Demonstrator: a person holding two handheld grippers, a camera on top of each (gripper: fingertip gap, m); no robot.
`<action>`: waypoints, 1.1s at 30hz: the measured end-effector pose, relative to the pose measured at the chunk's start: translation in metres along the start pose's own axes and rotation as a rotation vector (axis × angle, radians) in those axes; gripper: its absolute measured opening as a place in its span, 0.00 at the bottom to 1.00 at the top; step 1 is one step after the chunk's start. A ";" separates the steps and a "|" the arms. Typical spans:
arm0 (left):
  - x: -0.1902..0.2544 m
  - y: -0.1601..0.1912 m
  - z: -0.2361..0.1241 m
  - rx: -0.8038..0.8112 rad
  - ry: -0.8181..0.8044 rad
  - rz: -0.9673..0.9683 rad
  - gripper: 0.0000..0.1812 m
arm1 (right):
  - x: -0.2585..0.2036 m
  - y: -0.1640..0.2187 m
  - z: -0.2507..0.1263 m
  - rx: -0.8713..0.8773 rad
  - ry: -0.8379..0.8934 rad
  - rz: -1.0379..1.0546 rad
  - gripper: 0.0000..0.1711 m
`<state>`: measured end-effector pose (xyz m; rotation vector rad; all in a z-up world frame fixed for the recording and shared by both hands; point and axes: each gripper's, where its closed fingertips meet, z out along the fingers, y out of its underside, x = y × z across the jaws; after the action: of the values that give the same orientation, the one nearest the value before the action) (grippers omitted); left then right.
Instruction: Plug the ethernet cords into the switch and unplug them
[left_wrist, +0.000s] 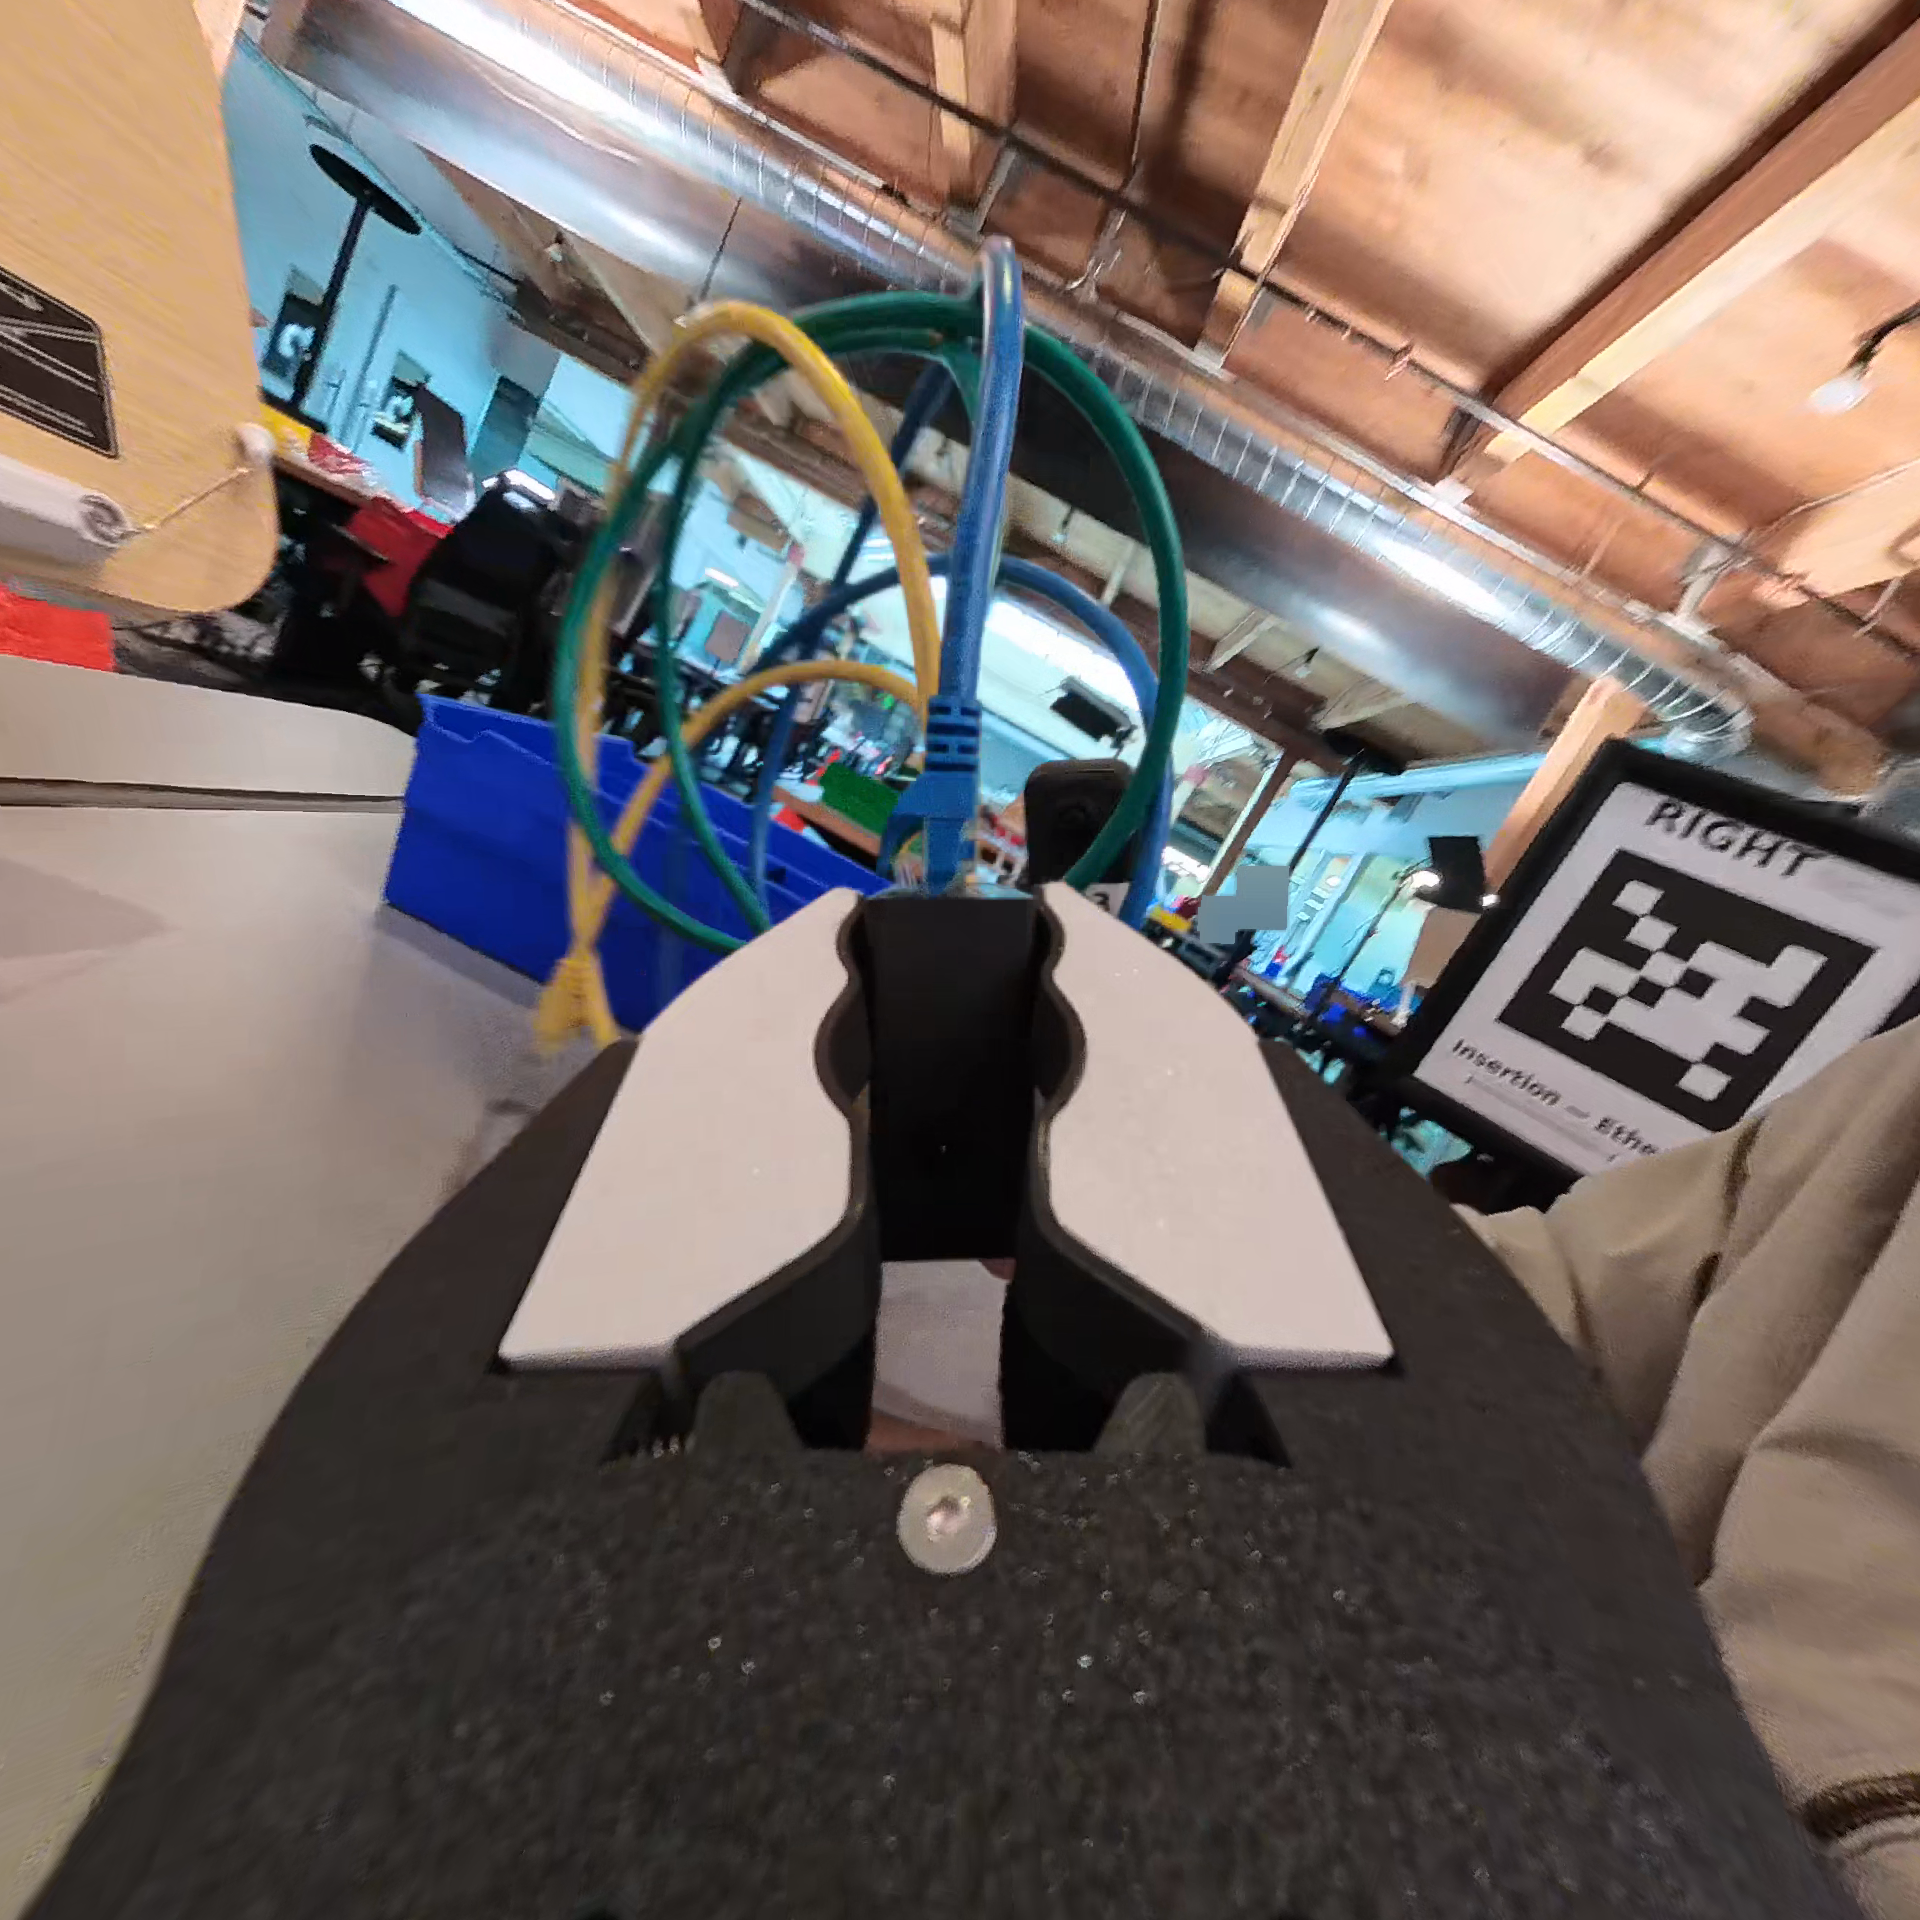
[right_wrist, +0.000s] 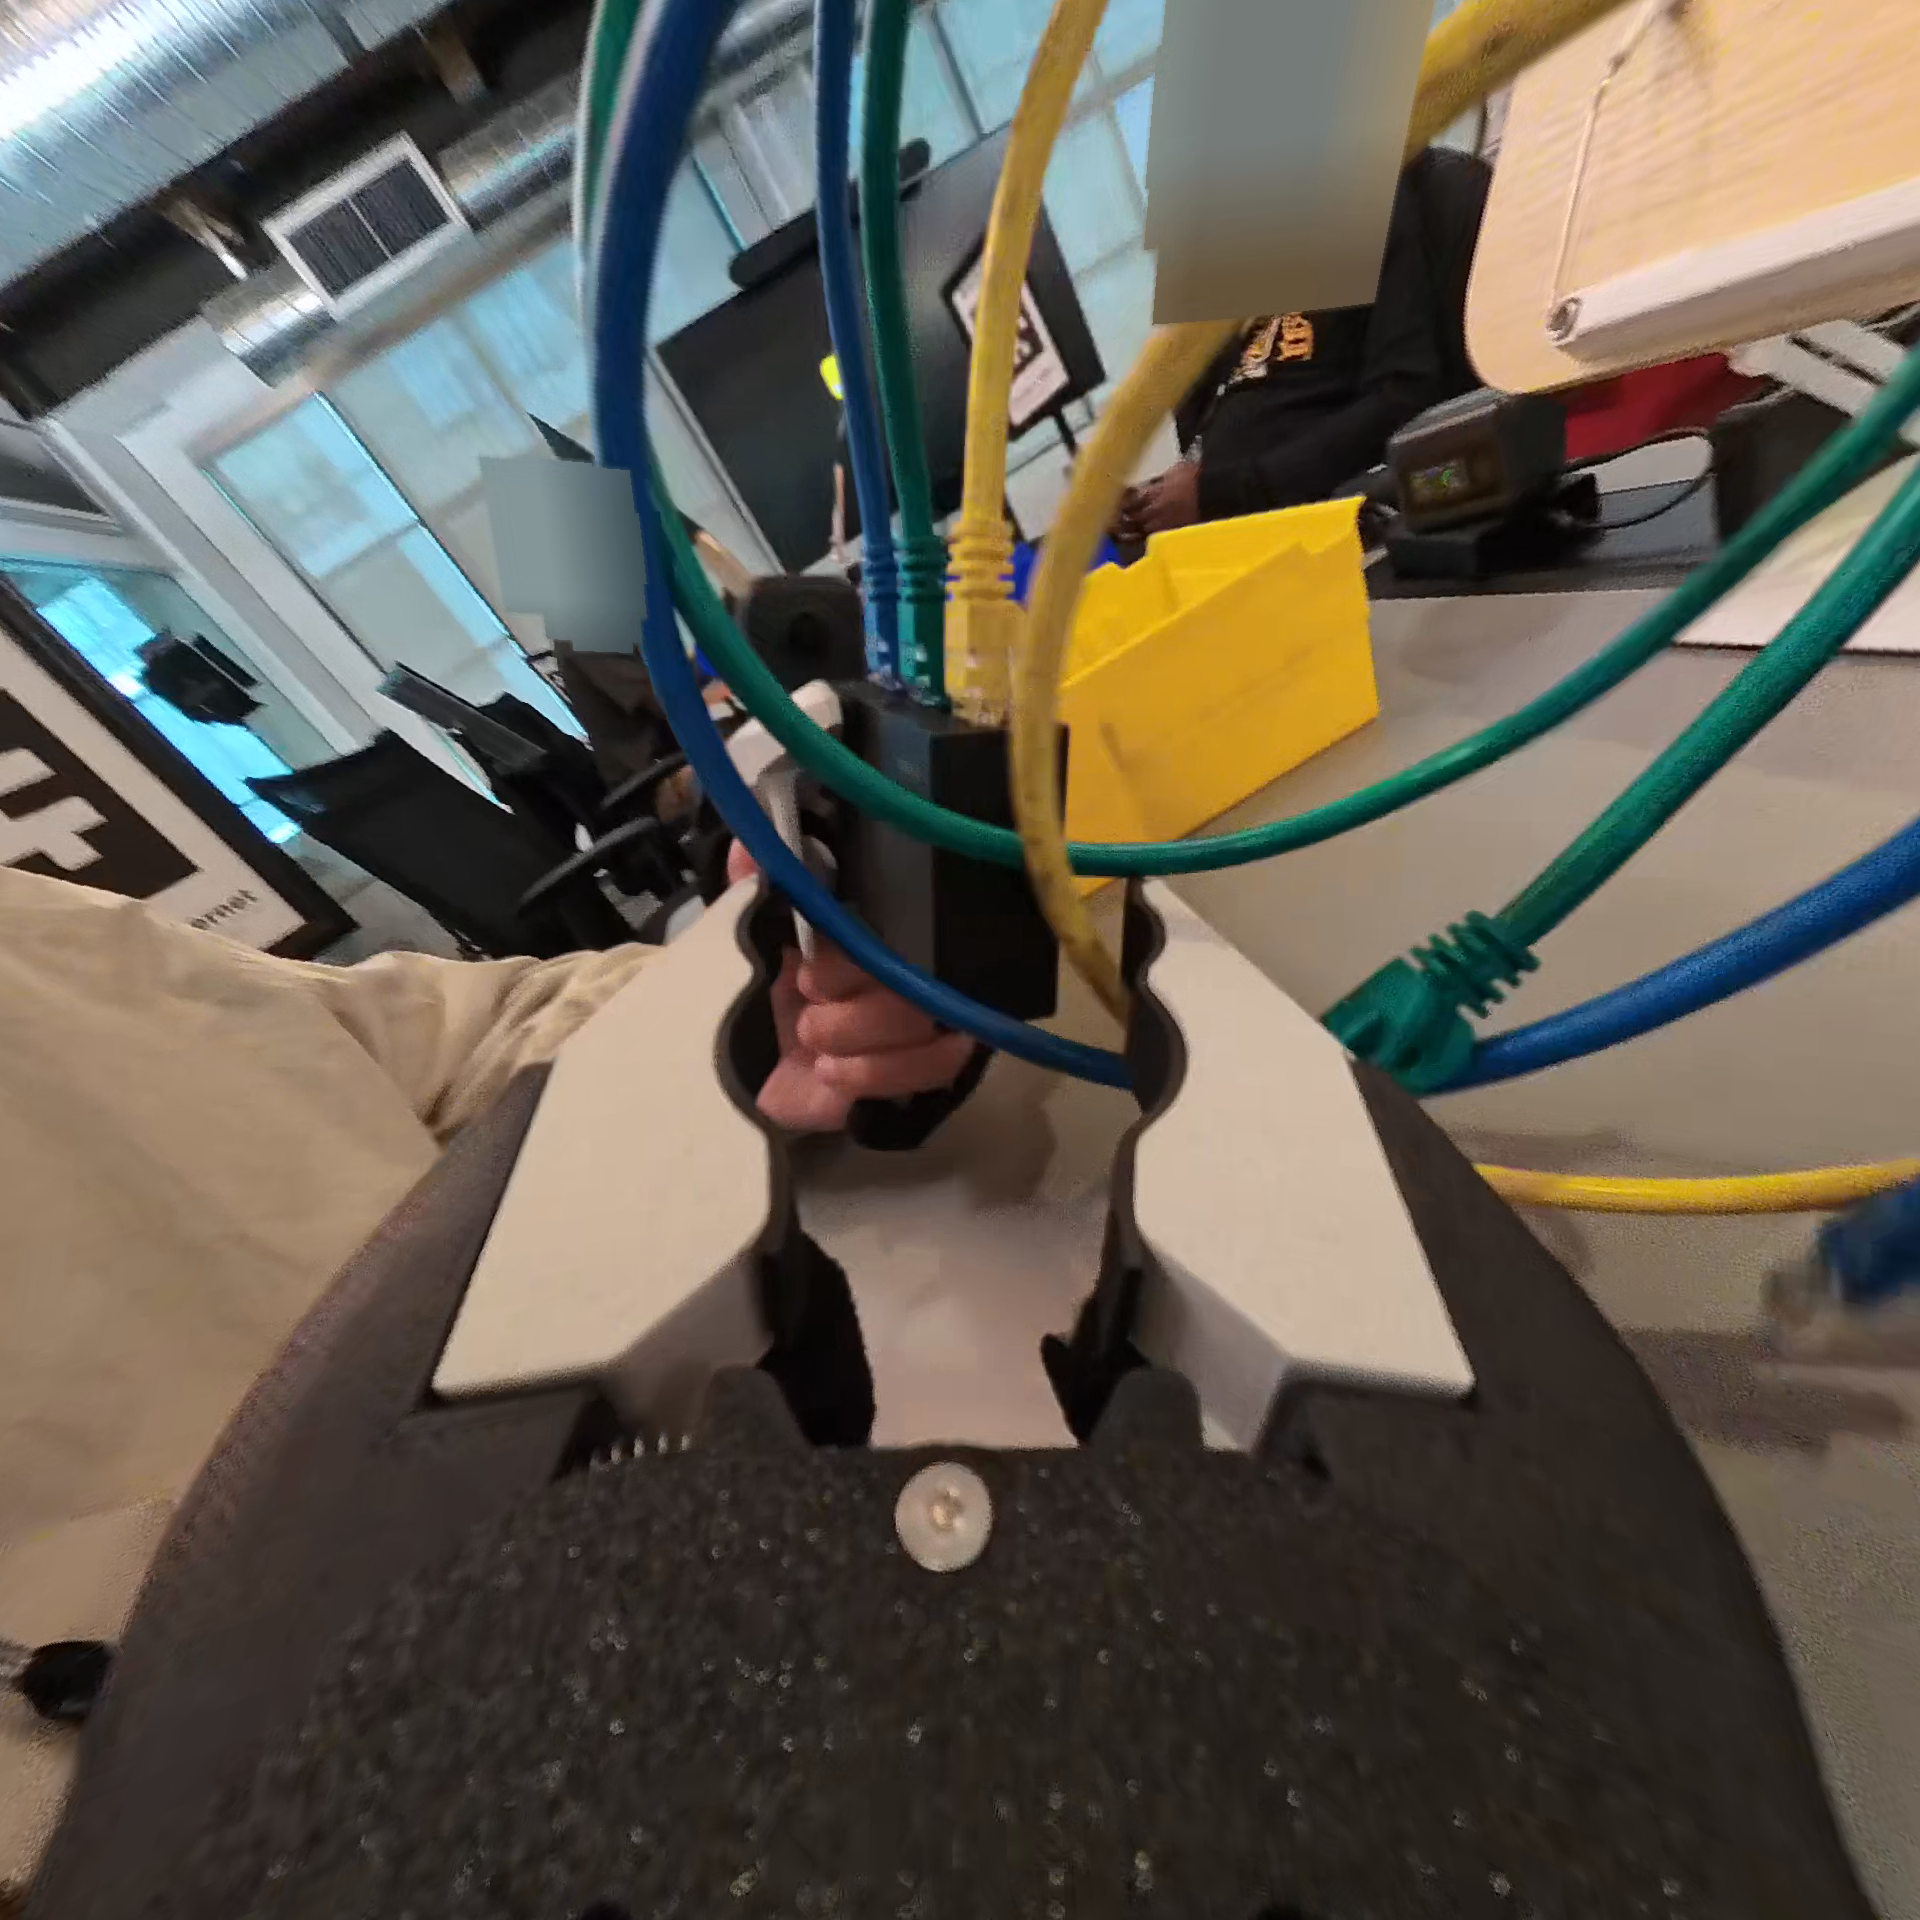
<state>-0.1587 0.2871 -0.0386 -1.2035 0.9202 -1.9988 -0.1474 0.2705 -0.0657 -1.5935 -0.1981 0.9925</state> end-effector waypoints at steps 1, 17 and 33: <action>0.002 0.002 0.001 0.007 0.017 -0.012 0.15 | -0.003 -0.002 0.000 0.009 -0.016 0.010 0.37; -0.002 0.030 0.005 -0.161 -0.076 0.413 0.25 | 0.011 -0.048 -0.048 -0.181 0.068 -0.162 0.15; -0.008 0.046 0.006 -0.238 -0.105 0.419 0.19 | 0.190 -0.155 -0.220 -0.655 0.926 -0.172 0.16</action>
<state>-0.1432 0.2659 -0.0782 -1.1158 1.2656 -1.5139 0.1804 0.2727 -0.0326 -2.4200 -0.0049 -0.0403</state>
